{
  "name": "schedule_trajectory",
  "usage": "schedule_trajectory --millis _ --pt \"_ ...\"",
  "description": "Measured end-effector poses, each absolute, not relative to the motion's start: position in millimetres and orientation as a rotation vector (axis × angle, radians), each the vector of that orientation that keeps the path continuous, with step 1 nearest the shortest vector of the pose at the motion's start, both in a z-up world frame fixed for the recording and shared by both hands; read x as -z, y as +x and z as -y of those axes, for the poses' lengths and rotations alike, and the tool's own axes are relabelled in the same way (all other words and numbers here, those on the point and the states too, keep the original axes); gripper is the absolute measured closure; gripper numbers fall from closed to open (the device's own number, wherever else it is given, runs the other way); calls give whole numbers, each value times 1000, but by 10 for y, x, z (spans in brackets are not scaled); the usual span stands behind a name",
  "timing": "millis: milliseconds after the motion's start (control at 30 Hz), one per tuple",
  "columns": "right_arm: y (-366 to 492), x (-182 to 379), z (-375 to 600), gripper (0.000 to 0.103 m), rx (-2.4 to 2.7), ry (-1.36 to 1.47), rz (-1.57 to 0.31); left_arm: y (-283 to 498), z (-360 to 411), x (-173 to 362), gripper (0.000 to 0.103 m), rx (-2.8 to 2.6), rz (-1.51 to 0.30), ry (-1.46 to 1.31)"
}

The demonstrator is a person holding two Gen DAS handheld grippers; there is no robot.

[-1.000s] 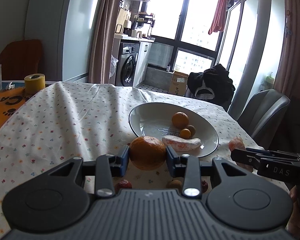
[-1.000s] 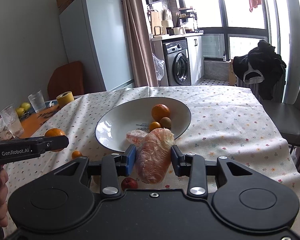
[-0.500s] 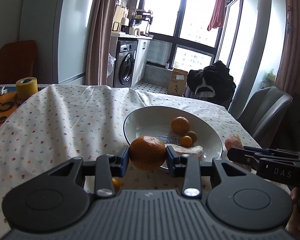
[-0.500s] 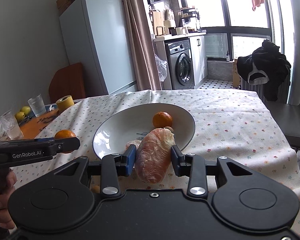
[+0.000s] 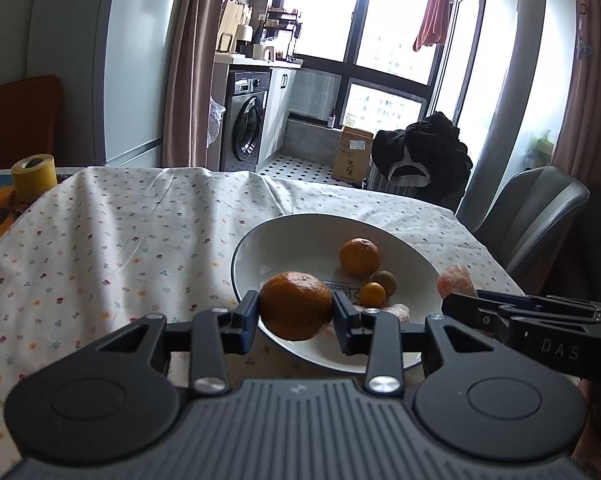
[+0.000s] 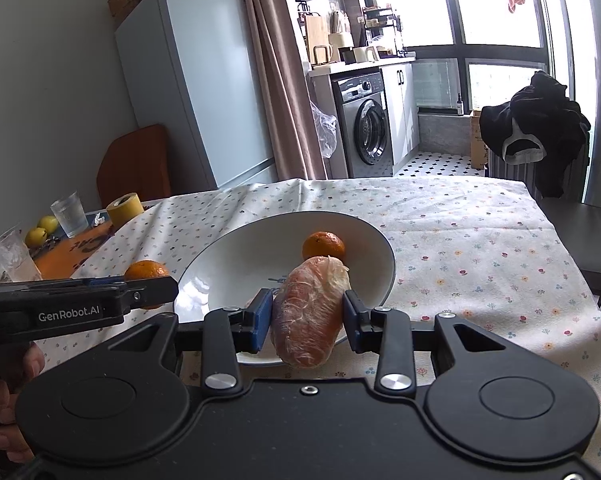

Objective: Organize fruits
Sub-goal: 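Carry the orange and wrapped pomelo segment over the white bowl with both grippers, then lower both fruits into the bowl and open both grippers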

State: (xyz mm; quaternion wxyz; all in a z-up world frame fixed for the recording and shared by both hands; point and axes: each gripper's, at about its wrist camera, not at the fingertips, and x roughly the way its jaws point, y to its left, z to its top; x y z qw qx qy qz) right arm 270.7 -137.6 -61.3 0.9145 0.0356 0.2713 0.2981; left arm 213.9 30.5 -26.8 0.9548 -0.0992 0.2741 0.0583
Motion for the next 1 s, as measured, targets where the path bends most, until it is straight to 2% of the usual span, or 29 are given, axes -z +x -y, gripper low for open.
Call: schedule_trajectory --millis 333,467,800,1000 --pt "2850 638 1299 67 -625 89 -572 2325 -348 323 65 -90 -584 -229" --pt "2872 660 1249 67 -628 88 -580 2302 -420 295 62 -114 -561 -235" --pt "2845 625 1055 67 -663 80 -572 2125 -629 264 34 -188 -548 -245" --pt "2820 600 933 67 -682 93 -561 2015 -718 266 27 -219 -553 -233"
